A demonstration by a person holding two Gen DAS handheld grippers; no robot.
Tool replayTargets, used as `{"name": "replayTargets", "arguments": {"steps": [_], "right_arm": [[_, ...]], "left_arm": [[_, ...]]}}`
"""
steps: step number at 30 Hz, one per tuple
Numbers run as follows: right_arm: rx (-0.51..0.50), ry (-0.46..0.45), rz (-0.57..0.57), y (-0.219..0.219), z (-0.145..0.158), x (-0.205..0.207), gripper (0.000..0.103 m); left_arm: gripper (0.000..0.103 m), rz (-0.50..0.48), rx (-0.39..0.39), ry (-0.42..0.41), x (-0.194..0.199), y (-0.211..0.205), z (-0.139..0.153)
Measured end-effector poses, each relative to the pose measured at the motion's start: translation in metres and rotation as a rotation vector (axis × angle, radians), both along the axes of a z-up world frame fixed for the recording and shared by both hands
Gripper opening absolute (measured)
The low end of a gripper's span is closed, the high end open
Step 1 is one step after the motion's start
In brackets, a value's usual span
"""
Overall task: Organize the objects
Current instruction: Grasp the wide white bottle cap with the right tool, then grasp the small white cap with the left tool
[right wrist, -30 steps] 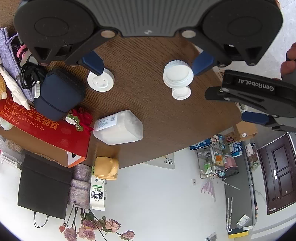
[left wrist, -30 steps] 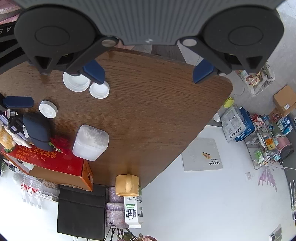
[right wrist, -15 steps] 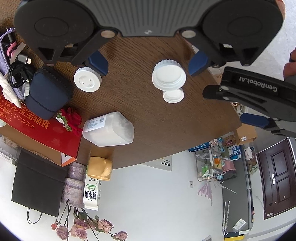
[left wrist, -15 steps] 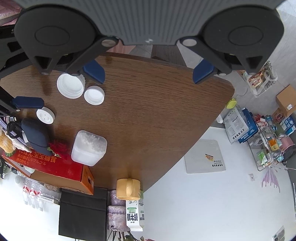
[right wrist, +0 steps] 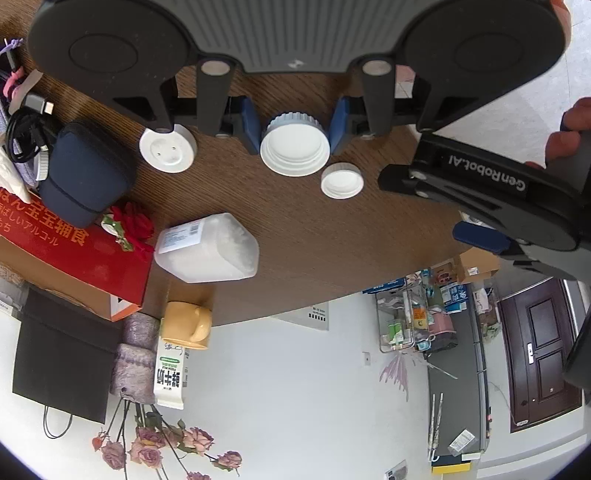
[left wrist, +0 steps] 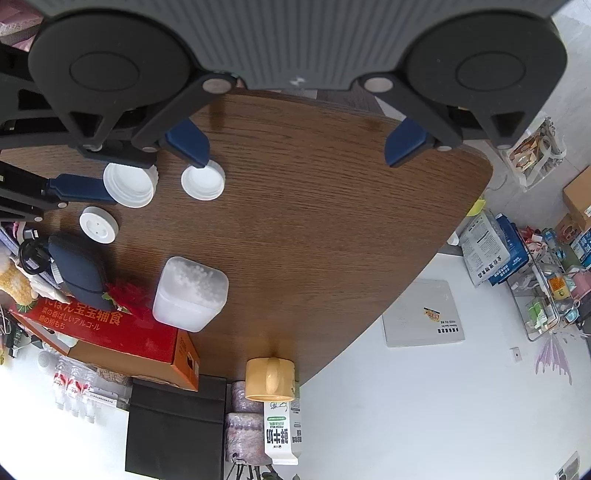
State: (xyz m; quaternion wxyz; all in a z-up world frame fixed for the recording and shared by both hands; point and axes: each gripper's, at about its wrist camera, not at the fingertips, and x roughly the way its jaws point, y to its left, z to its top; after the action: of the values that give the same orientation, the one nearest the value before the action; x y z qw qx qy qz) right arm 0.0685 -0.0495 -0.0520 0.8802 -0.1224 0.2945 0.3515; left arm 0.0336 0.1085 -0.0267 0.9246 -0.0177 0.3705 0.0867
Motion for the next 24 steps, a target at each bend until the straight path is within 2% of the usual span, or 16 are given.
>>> {"name": "replayTargets", "arguments": {"steps": [8,13,15,19,22,24], "right_arm": [[0.008,-0.016,-0.068,-0.023,0.003,0.005,0.039],[0.004,-0.019,-0.110,-0.036,0.002,0.007,0.039],[0.006,-0.021,-0.123,-0.040,0.002,0.007,0.039],[0.008,-0.025,-0.137,-0.044,0.003,0.007,0.039],[0.012,-0.027,-0.144,-0.047,0.004,0.007,0.039],[0.015,-0.028,-0.145,-0.048,0.004,0.007,0.039]], "left_arm": [[0.103,-0.059,-0.014,-0.012,0.013,-0.019,0.001],[0.098,-0.081,-0.020,-0.001,0.022,-0.029,-0.004],[0.087,-0.091,-0.021,0.007,0.025,-0.033,-0.006],[0.077,-0.108,-0.014,0.006,0.027,-0.039,-0.008],[0.061,-0.117,-0.017,-0.011,0.025,-0.042,-0.008],[0.034,-0.121,-0.018,-0.018,0.024,-0.044,-0.007]]}}
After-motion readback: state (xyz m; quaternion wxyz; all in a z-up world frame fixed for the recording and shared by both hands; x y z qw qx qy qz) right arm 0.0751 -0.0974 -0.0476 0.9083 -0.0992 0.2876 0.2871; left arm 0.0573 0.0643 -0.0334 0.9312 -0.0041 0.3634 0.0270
